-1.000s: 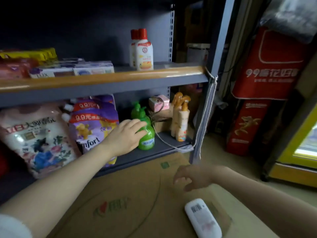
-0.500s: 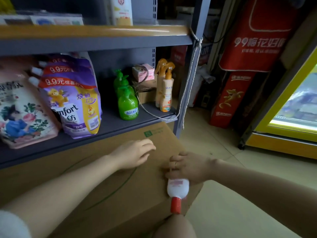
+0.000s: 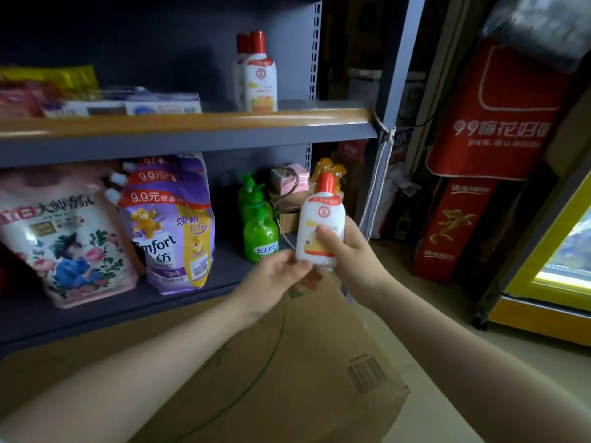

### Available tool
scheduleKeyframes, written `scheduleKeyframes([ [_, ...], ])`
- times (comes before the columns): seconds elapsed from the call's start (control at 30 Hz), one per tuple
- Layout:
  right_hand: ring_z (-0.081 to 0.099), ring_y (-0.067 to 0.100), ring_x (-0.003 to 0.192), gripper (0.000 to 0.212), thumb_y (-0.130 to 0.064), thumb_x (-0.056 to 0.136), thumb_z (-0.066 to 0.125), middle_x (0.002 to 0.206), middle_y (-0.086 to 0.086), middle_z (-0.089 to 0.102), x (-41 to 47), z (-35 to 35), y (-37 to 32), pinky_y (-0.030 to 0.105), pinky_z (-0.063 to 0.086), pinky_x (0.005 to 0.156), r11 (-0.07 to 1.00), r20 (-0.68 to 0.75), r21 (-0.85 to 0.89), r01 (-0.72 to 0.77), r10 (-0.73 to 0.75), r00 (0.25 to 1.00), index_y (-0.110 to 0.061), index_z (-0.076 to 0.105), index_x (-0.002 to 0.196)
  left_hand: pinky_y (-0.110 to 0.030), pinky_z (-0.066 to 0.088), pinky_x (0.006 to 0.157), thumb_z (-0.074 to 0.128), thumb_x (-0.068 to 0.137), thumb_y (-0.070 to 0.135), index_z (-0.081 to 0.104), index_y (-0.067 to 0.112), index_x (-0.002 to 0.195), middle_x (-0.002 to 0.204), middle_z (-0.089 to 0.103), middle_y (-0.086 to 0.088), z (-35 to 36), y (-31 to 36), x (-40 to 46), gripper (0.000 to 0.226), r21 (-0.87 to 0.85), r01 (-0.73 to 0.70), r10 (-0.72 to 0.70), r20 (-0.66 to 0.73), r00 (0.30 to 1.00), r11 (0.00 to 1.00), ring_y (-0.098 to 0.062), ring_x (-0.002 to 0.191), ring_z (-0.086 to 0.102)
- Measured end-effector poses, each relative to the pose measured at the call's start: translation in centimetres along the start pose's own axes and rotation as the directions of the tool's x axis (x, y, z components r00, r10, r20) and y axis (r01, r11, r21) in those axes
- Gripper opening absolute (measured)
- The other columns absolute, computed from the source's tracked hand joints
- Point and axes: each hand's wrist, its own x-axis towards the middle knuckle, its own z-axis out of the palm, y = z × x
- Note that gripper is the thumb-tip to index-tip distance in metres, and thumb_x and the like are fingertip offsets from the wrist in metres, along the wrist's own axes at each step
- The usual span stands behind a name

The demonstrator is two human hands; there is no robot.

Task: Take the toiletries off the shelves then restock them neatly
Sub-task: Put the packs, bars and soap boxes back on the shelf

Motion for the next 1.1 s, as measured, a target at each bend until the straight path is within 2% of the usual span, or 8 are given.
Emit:
scheduleKeyframes([
  [0.17, 0.065, 0.012, 0.069, 0.025, -0.015, 0.094, 0.051, 0.090, 0.008, 0.062, 4.3, 2.5, -5.7, 0.023, 0.053, 0.054, 0.996, 0.085, 0.082, 0.031, -0.038, 0.996, -0.009, 0.047, 0.118, -0.016, 0.046, 0.055, 0.056, 0.090, 0.013, 0.060, 0.014, 0.082, 0.061, 0.063, 0.002, -2.2, 5.3, 2.5, 0.009, 0.069, -0.131, 0.142, -0.182, 0.973, 0.989, -0.007, 0.055, 0.060],
  [0.27, 0.067, 0.015, 0.079, 0.019, -0.004, 0.088, 0.057, 0.091, 0.006, 0.066, 7.2, 3.1, -10.5, 0.030, 0.059, 0.070, 0.983, 0.125, 0.040, 0.178, -0.181, 0.975, -0.011, 0.054, 0.105, -0.018, 0.049, 0.064, 0.061, 0.084, 0.032, 0.061, 0.017, 0.083, 0.067, 0.066, 0.007, -5.8, 9.0, 4.3, 0.015, 0.408, -0.287, 0.394, -0.207, 0.895, 0.867, -0.007, 0.063, 0.061],
  [0.33, 0.067, 0.015, 0.086, 0.027, -0.004, 0.083, 0.063, 0.096, 0.005, 0.067, 9.6, 3.2, -13.6, 0.031, 0.058, 0.076, 0.952, 0.093, -0.088, 0.294, -0.286, 0.954, -0.011, 0.054, 0.107, -0.021, 0.048, 0.070, 0.051, 0.080, 0.040, 0.063, 0.016, 0.089, 0.077, 0.066, 0.006, -9.3, 11.7, 5.9, 0.028, 0.783, -0.335, 0.654, -0.117, 0.748, 0.523, -0.010, 0.071, 0.061],
  [0.4, 0.067, 0.017, 0.091, 0.032, -0.010, 0.081, 0.069, 0.100, 0.004, 0.067, 12.1, 3.4, -16.0, 0.032, 0.058, 0.077, 0.913, 0.050, -0.234, 0.335, -0.332, 0.942, -0.012, 0.053, 0.109, -0.032, 0.050, 0.071, 0.049, 0.080, 0.033, 0.064, 0.010, 0.090, 0.084, 0.065, -0.003, -12.5, 14.0, 7.4, 0.029, 0.981, -0.192, 0.754, 0.114, 0.647, 0.016, -0.024, 0.079, 0.062],
  [0.43, 0.067, 0.017, 0.091, 0.033, -0.011, 0.080, 0.070, 0.101, 0.004, 0.066, 13.5, 3.4, -16.6, 0.031, 0.058, 0.075, 0.900, 0.032, -0.284, 0.331, -0.336, 0.941, -0.013, 0.053, 0.109, -0.036, 0.051, 0.071, 0.051, 0.079, 0.031, 0.065, 0.008, 0.090, 0.087, 0.064, -0.007, -13.8, 14.6, 8.1, 0.029, 0.980, -0.101, 0.735, 0.195, 0.649, -0.170, -0.030, 0.082, 0.062],
  [0.5, 0.065, 0.014, 0.090, 0.036, -0.011, 0.079, 0.072, 0.100, 0.003, 0.065, 16.4, 3.5, -17.1, 0.029, 0.057, 0.074, 0.868, 0.019, -0.379, 0.320, -0.338, 0.941, -0.013, 0.053, 0.109, -0.038, 0.049, 0.072, 0.050, 0.077, 0.035, 0.065, 0.006, 0.092, 0.091, 0.063, -0.011, -15.8, 15.3, 9.2, 0.036, 0.939, 0.029, 0.665, 0.222, 0.713, -0.344, -0.032, 0.086, 0.061],
  [0.73, 0.064, 0.020, 0.092, 0.031, -0.009, 0.080, 0.070, 0.094, 0.002, 0.065, 22.9, 4.0, -15.5, 0.024, 0.052, 0.066, 0.773, 0.074, -0.606, 0.187, -0.180, 0.981, -0.011, 0.056, 0.107, -0.034, 0.051, 0.068, 0.041, 0.082, 0.043, 0.065, 0.005, 0.096, 0.094, 0.064, -0.011, -18.9, 14.0, 10.9, 0.047, 0.929, 0.046, 0.609, 0.202, 0.767, -0.366, -0.030, 0.082, 0.062],
  [1.1, 0.057, 0.009, 0.084, 0.053, -0.011, 0.083, 0.068, 0.103, 0.000, 0.055, 26.2, 3.9, -14.6, 0.021, 0.047, 0.066, 0.832, 0.067, -0.532, 0.157, -0.143, 0.987, -0.012, 0.040, 0.128, -0.031, 0.051, 0.067, 0.041, 0.084, 0.038, 0.066, 0.009, 0.088, 0.088, 0.065, -0.005, -18.7, 13.4, 11.1, 0.039, 0.945, -0.019, 0.616, 0.228, 0.754, -0.326, -0.024, 0.082, 0.063],
])
